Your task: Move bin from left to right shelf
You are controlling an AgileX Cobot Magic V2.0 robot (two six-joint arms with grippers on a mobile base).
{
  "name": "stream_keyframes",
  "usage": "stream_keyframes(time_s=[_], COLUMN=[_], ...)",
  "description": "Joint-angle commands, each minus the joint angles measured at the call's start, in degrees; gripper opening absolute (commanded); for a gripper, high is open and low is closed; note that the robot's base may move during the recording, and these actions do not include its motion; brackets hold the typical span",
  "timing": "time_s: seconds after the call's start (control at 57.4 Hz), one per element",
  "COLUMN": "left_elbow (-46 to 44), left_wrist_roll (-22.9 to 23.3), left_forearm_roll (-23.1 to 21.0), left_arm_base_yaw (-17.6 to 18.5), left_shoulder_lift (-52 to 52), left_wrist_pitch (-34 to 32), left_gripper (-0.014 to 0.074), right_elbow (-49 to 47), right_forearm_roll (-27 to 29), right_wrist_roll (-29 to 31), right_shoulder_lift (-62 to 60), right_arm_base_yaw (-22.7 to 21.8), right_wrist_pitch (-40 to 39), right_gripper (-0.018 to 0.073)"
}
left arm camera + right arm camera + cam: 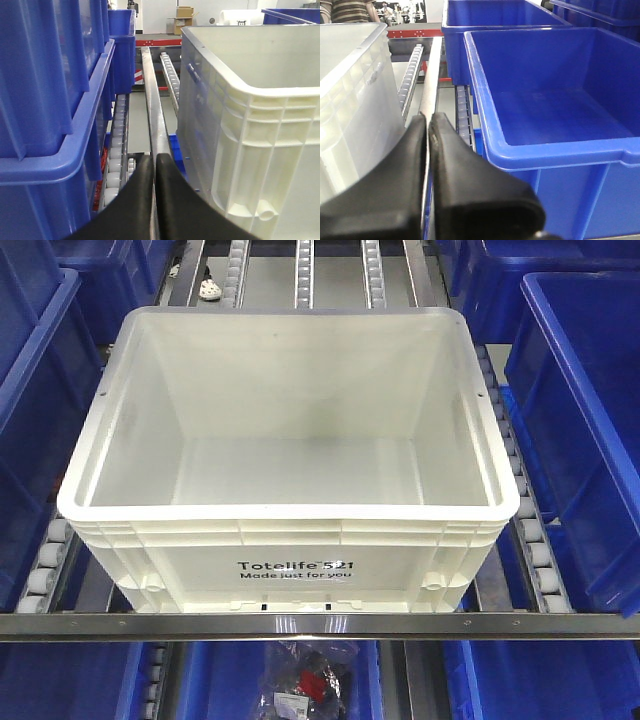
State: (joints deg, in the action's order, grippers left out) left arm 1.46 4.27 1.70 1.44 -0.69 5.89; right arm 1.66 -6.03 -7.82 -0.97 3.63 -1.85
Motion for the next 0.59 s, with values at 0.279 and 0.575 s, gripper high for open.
stream_keyframes(time_s=[0.279,0.575], left_elbow=[1.1,1.1], left_wrist_roll=[0.4,-1.0], left_forearm_roll=[-0.1,1.0], left_arm_base_yaw=[-0.3,-0.3], left_shoulder_lift=[-0.9,-0.9], left_wrist_pitch=[-4.1,-4.1], left_gripper=[-0.0006,-0.0006], right_elbow=[1.1,1.1], right_forearm_roll=[-0.1,-0.1], right_wrist_roll=[0.4,0.4], right_shoulder_lift=[-0.2,-0.2], right_arm_base_yaw=[-0.2,-0.2], right_wrist_pitch=[-4.5,-4.5], right_gripper=[-0.0008,-0.0008])
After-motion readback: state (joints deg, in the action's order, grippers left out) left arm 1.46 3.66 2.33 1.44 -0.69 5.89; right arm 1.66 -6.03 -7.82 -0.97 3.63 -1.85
